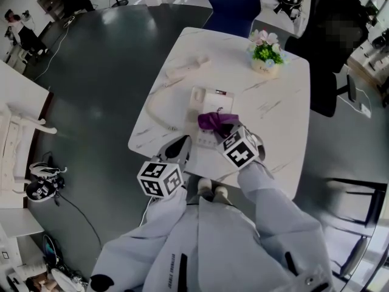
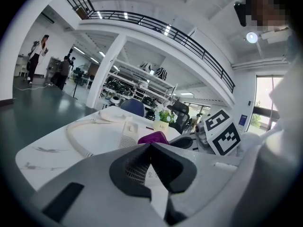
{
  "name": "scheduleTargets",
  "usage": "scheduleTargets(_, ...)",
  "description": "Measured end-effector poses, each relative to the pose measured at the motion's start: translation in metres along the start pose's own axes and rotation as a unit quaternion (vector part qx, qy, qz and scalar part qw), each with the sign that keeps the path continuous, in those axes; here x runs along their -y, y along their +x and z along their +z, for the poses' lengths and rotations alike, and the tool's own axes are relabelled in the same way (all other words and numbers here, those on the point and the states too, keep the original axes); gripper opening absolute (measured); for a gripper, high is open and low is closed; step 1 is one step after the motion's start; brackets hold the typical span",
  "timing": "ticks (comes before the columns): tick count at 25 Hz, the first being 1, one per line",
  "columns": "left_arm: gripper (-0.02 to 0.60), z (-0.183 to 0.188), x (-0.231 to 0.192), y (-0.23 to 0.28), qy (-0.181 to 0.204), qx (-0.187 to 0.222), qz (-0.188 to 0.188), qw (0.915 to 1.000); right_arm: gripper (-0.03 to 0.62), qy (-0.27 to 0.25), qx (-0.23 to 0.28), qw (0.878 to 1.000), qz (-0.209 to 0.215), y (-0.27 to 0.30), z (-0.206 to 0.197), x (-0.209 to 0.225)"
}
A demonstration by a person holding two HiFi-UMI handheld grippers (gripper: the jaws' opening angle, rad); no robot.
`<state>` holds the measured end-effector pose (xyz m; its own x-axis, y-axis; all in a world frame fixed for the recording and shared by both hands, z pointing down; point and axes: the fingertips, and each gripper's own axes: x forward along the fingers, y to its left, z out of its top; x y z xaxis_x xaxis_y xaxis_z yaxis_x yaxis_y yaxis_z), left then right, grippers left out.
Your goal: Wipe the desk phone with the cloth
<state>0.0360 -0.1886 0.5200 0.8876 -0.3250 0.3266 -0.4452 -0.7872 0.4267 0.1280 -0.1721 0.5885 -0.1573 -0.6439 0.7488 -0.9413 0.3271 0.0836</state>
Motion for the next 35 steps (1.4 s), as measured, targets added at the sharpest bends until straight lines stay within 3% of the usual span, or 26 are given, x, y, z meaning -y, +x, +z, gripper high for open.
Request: scheduleTargets(35,-0.002,-0.008,0.006,-0.024,-0.014,0.013,0.018,0.9997,0.038,0.007,-0.034,0.997,0.069,-0.01,-0.024,-0.052)
